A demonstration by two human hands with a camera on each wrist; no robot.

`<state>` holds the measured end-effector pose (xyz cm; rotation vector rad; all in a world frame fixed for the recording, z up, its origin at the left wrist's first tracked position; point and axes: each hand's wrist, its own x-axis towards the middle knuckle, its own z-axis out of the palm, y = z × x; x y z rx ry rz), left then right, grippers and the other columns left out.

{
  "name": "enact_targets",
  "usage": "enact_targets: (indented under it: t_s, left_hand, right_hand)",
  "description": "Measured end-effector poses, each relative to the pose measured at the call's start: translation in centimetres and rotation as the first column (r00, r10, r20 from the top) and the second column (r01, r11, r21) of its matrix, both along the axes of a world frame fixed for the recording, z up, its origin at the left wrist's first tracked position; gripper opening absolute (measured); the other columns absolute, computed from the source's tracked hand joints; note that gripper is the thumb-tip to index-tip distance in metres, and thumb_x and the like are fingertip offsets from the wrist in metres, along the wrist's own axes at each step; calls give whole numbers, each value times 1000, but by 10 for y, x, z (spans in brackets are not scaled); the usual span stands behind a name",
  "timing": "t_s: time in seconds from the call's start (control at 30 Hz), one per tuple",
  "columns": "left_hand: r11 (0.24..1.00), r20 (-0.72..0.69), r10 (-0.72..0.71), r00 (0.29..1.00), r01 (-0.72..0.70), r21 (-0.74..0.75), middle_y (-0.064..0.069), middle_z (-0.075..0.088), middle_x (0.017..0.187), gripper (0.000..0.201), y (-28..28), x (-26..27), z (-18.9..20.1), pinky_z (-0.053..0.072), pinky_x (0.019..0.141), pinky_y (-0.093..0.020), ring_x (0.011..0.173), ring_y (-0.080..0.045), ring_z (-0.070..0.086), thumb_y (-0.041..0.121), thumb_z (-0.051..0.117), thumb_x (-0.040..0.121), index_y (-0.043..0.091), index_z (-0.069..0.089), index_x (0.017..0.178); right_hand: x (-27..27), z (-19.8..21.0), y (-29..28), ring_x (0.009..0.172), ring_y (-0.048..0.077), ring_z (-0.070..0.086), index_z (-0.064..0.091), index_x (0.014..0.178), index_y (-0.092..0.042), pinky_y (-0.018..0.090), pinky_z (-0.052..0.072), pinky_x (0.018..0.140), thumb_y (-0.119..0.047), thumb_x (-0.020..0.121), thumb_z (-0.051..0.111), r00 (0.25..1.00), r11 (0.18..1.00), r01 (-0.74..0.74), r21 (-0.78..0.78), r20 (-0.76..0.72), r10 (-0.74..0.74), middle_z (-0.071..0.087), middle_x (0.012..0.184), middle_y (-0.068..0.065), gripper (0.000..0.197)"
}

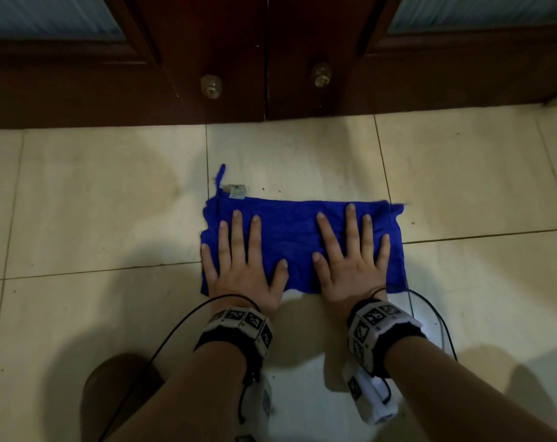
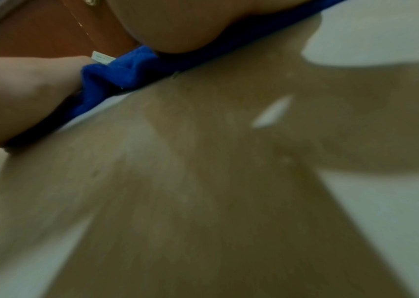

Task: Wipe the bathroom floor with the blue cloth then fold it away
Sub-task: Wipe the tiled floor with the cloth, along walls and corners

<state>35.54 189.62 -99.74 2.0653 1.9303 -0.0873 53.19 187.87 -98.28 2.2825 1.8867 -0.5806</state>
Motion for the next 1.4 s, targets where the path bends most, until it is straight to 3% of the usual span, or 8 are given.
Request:
enact_targets:
  t_s: [0.17,0.37,0.6,0.9,1.4]
  left_hand:
    - [1000,-3,31,1000,-31,-5,3,-18,162,82,20,4,0,-10,117,-51,149,-20,-14,67,12,84,31,-12,153]
    - [999,5,53,999,-53,2,2,-12,163,82,34,9,2,-6,117,-52,149,-22,-7,67,14,84,29,-5,154]
    - [999,-35,52,998,-52,18,4,-23,160,82,67,16,5,-6,119,-51,148,-20,-16,67,11,84,31,-14,153]
    - [998,-24,62,998,-62,14,5,-23,160,84,89,20,5,-6,118,-52,148,-20,-17,68,14,83,31,-12,153]
    - [993,-26,58,998,-55,102,4,-12,163,81,129,25,2,-2,119,-52,149,-21,-9,66,23,87,30,-4,154]
  right_hand:
    - [1,0,16,147,27,-23,-26,146,-47,56,-16,115,-62,91,-1,1000,1000,-1,6,-8,1,-34,157,-3,62]
    - [2,-1,33,147,26,-23,-25,146,-48,56,-17,115,-62,93,3,1000,1000,9,22,-13,-9,-33,157,-4,62]
    - [6,-3,57,148,27,-20,-25,146,-47,56,-15,115,-60,94,4,1000,999,4,36,-1,-4,-30,159,-3,61]
    - [14,-2,96,147,26,-22,-24,145,-49,55,-16,116,-59,98,11,1000,1000,-4,22,-4,4,-29,159,-3,60]
    - [30,-4,145,148,24,-19,-16,148,-51,54,-14,117,-62,97,8,997,996,-80,50,0,81,-24,161,-6,57]
